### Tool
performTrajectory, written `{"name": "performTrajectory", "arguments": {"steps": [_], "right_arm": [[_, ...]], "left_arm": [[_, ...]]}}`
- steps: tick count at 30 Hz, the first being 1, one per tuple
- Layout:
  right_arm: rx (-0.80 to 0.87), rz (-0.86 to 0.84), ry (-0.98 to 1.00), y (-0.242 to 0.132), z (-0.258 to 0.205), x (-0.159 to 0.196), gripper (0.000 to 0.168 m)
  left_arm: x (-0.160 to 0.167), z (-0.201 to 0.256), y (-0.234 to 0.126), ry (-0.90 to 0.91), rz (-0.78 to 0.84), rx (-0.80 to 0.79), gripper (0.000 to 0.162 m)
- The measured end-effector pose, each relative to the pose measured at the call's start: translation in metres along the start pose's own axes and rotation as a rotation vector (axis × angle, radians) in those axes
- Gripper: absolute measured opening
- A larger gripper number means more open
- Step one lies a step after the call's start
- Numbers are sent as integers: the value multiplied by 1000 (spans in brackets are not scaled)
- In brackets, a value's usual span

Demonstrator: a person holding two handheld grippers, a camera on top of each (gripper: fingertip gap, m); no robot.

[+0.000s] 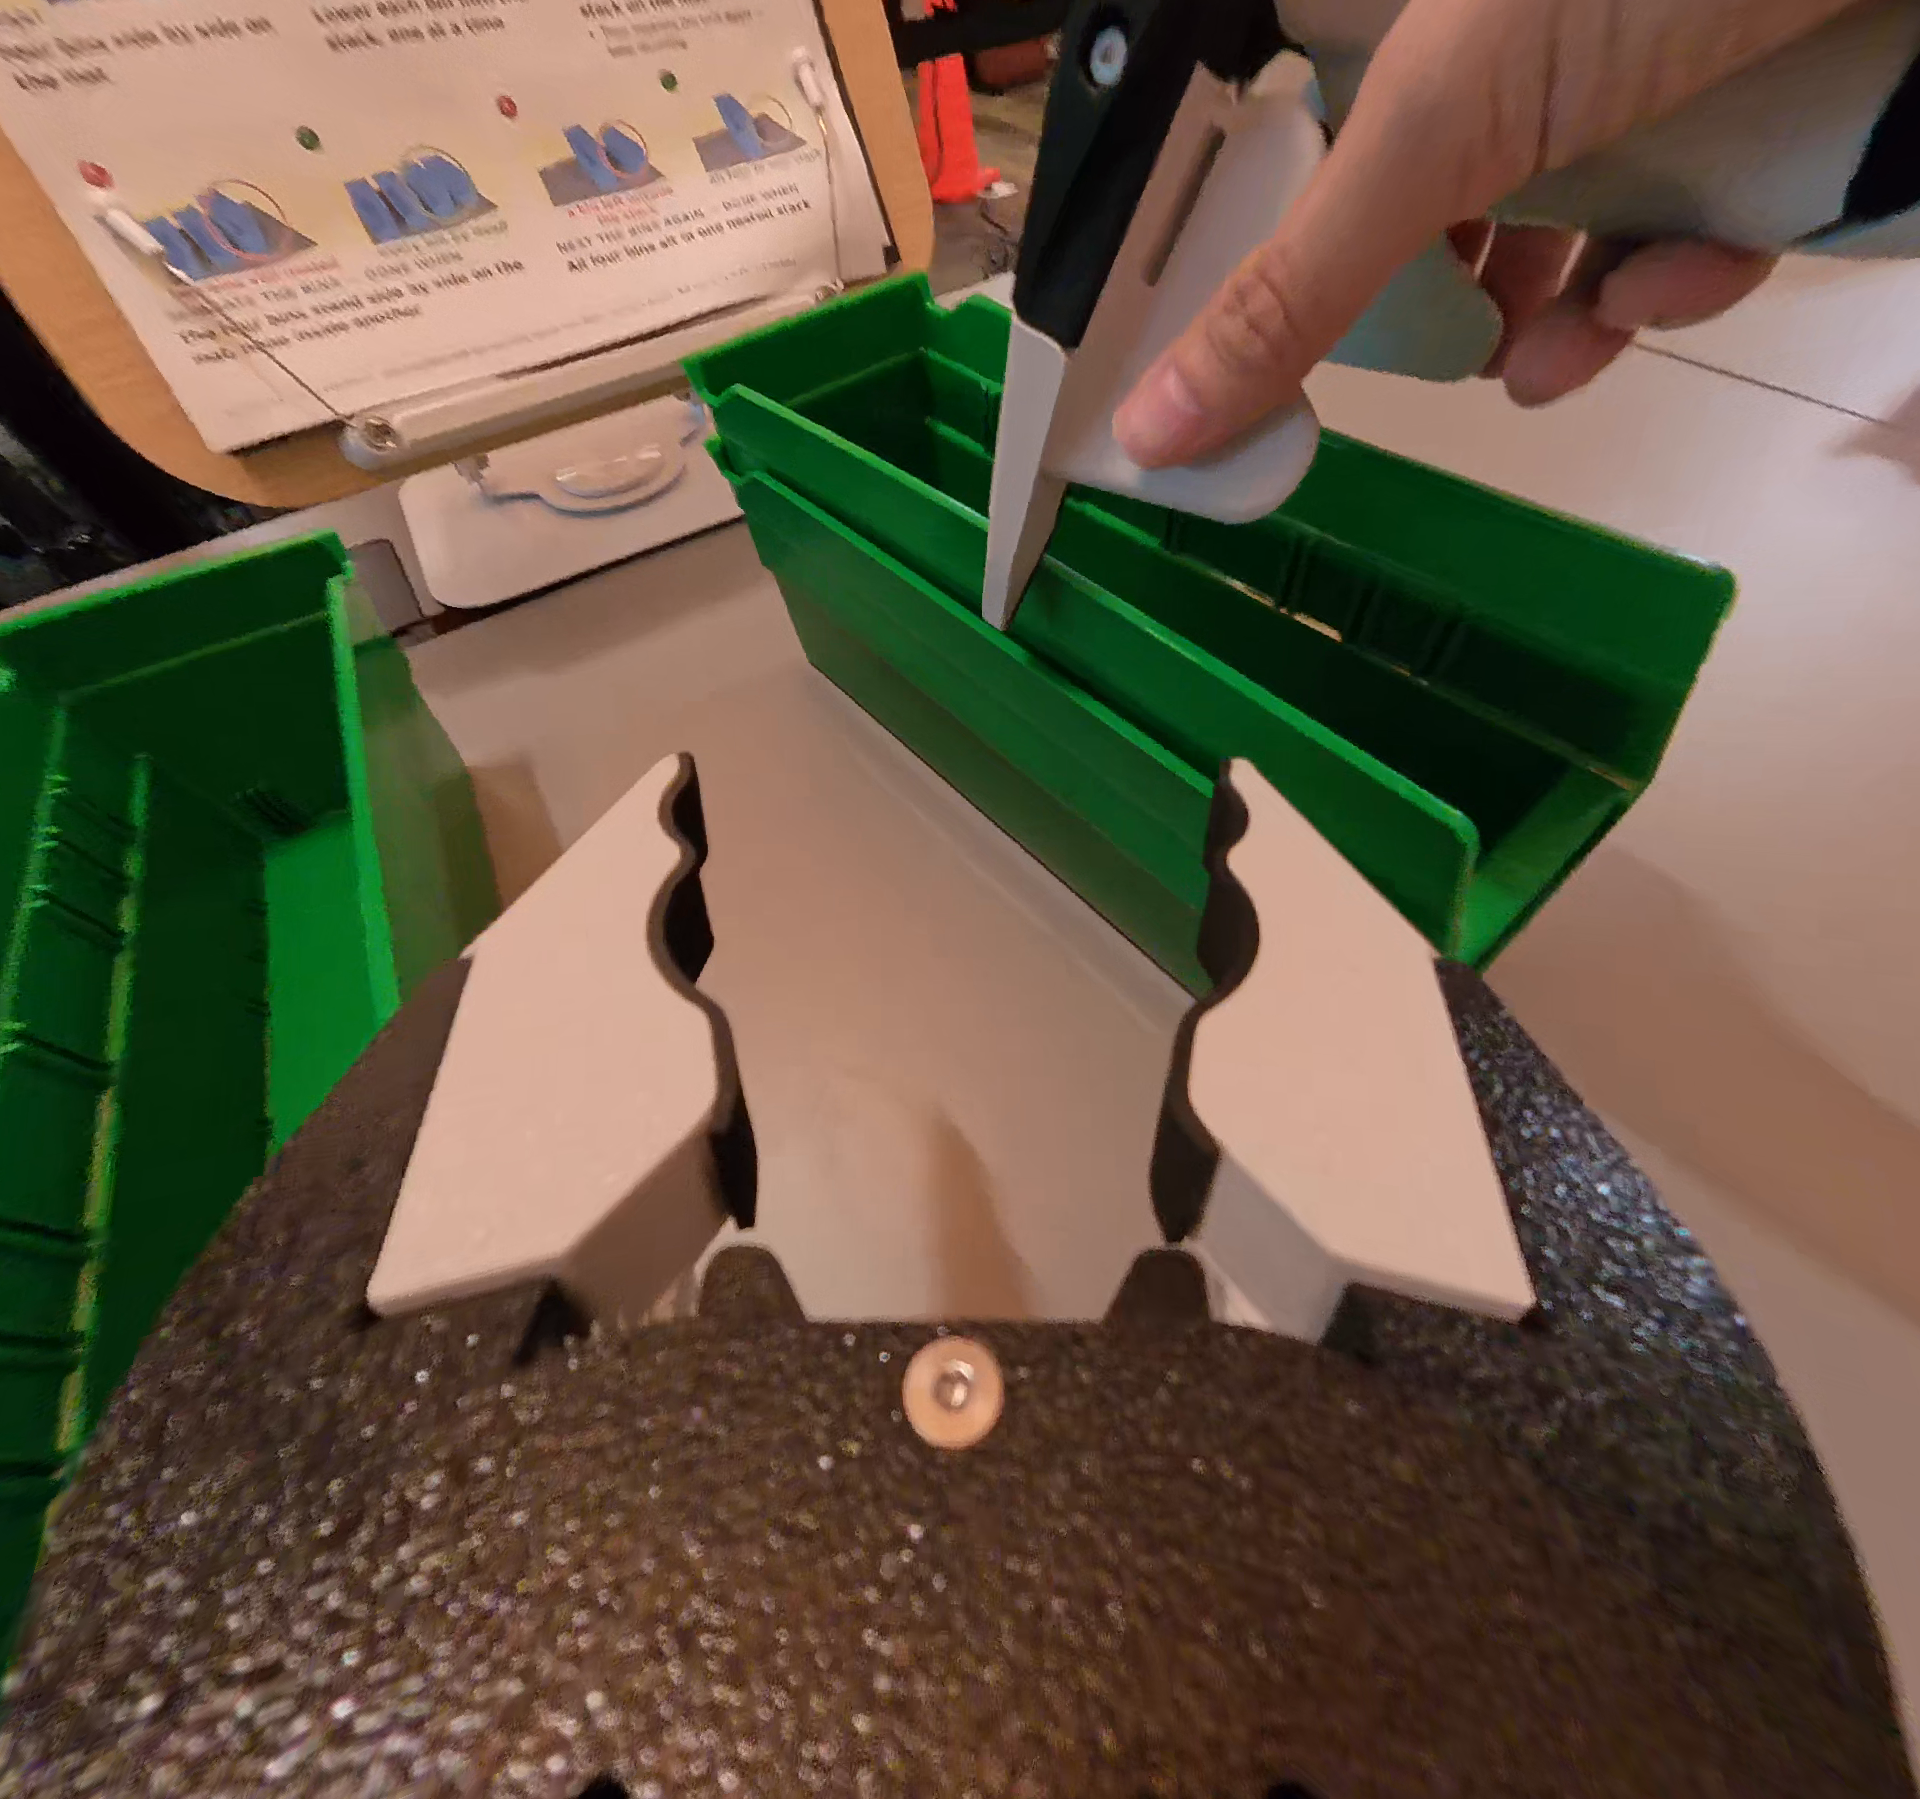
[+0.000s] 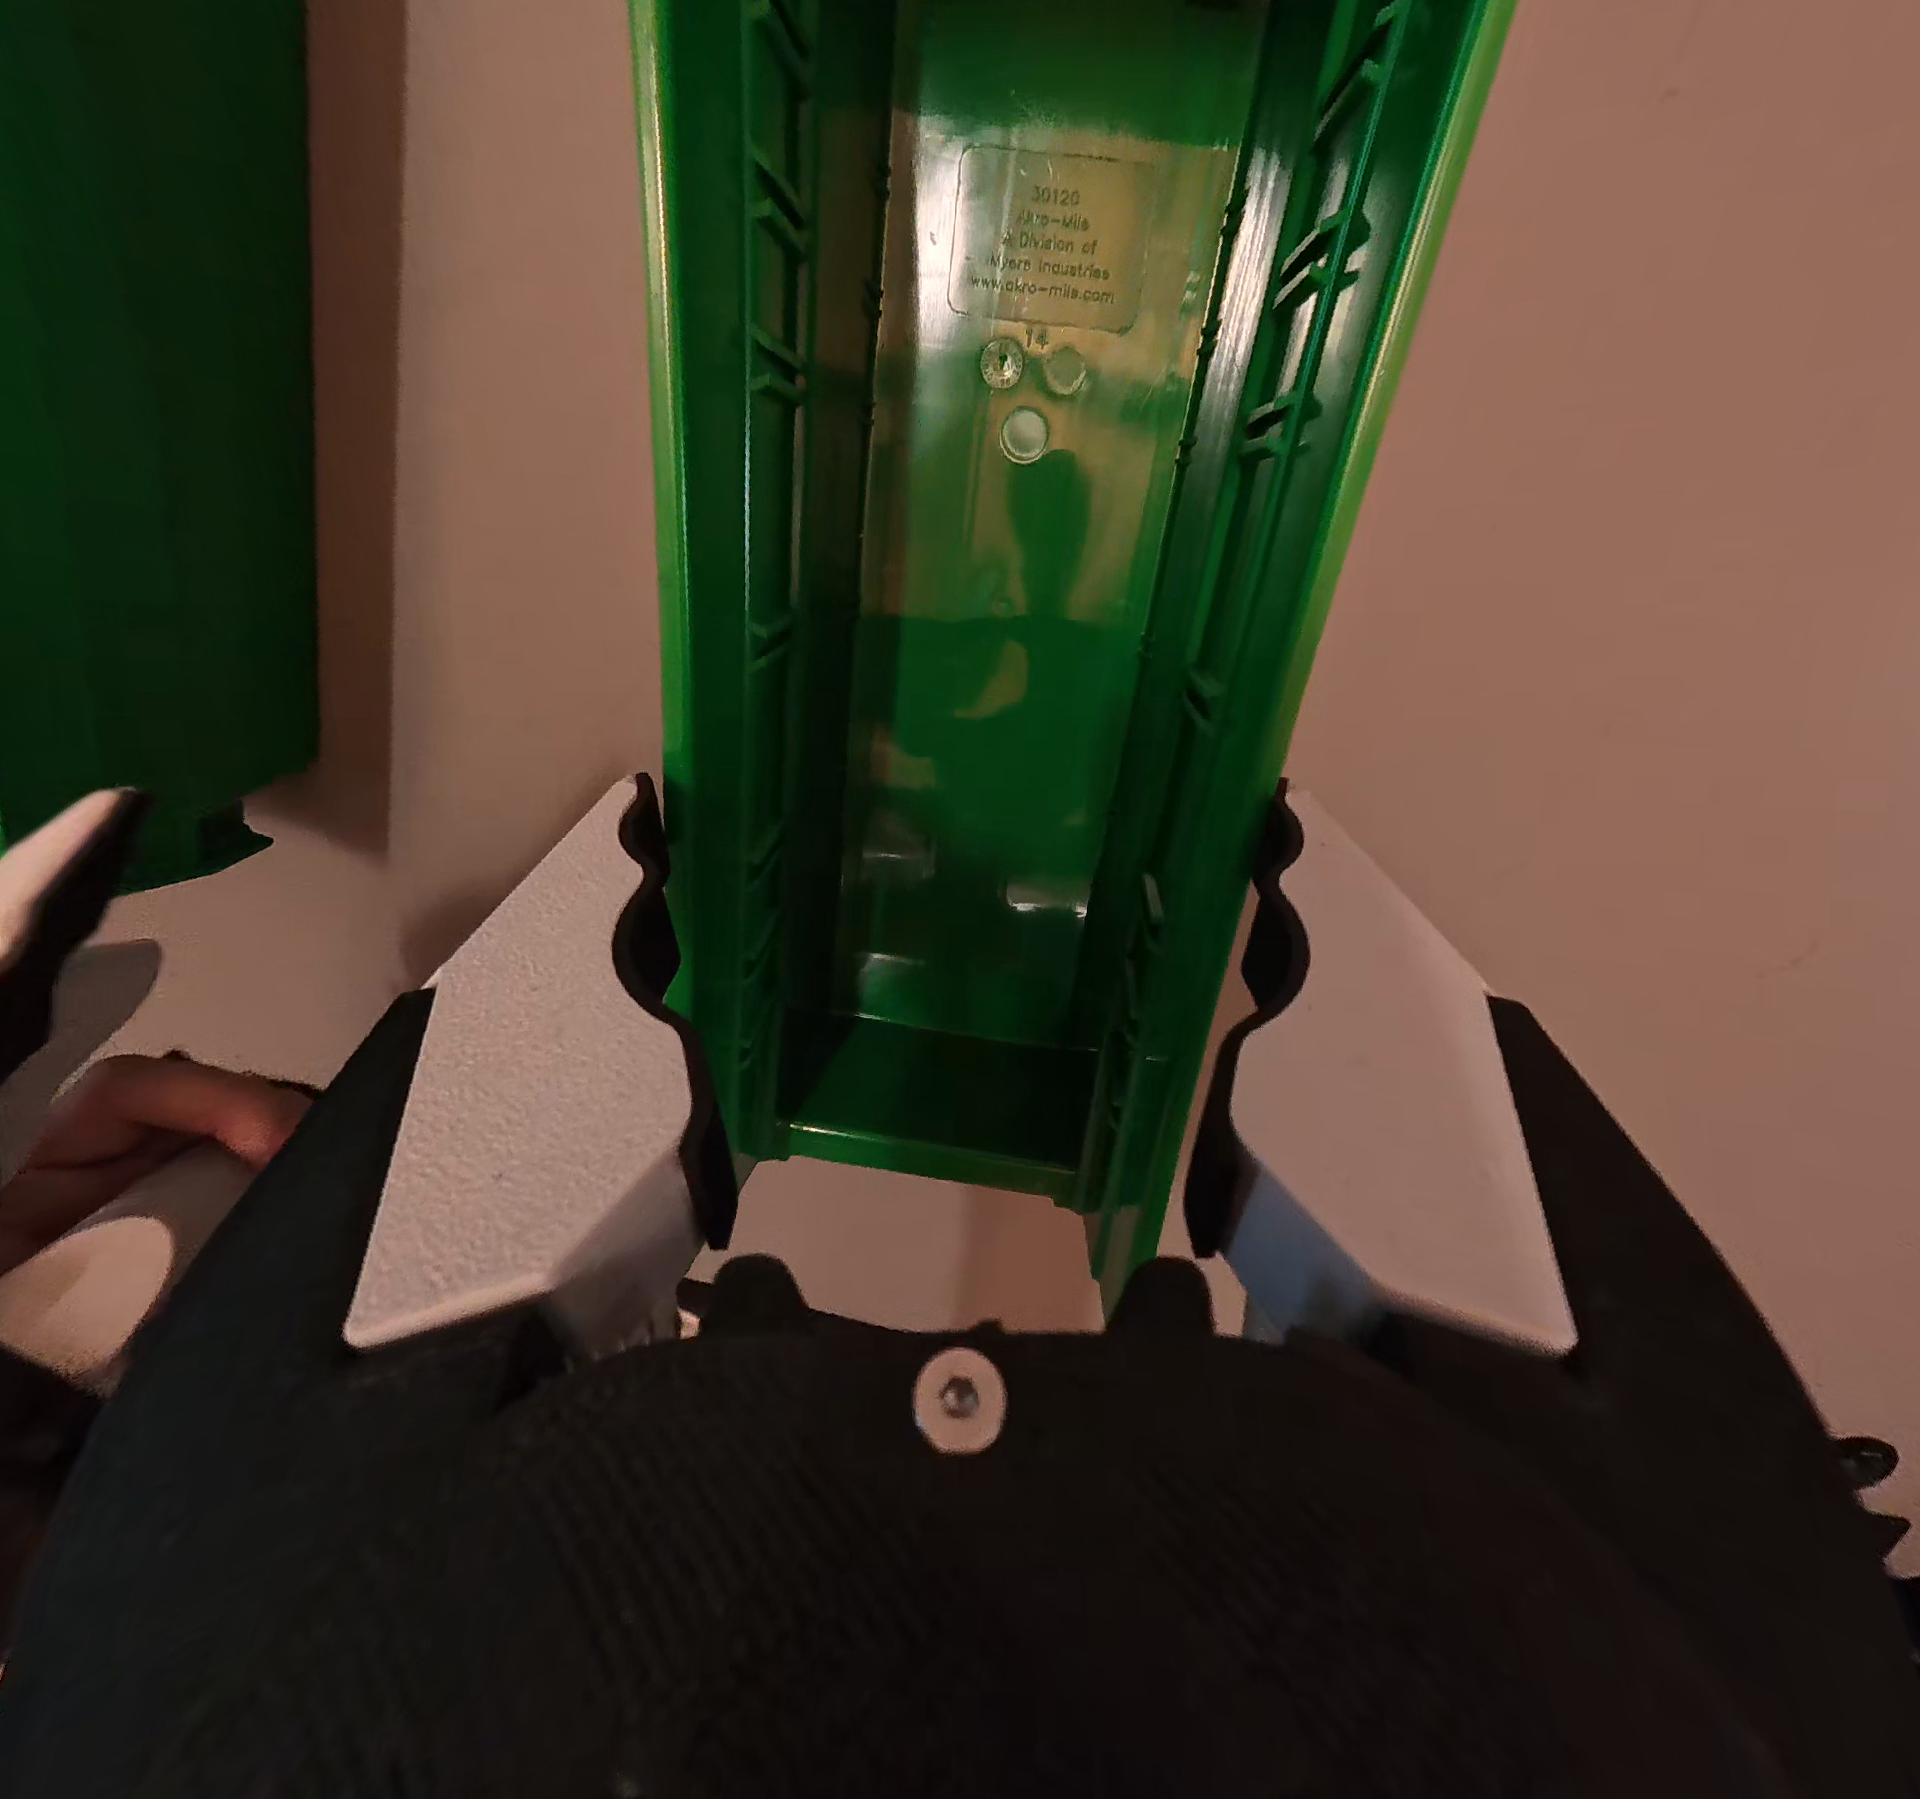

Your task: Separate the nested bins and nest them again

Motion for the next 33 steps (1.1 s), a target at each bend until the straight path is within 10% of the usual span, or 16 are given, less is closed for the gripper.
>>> {"name": "performTrajectory", "arguments": {"steps": [33], "right_arm": [[-118,-23,-24,-15,8,1,95]], "left_arm": [[-34,11,12,-87,213,-58,90]]}}
Point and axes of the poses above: each gripper's, where its closed fingertips meet, y out along the fingers, x out of its underside, z = x × y across the jaws, the point moved 7 cm from there along -y, back along the fingers, and after that the axes turned 3 degrees about -y, right-handed, at the moved point
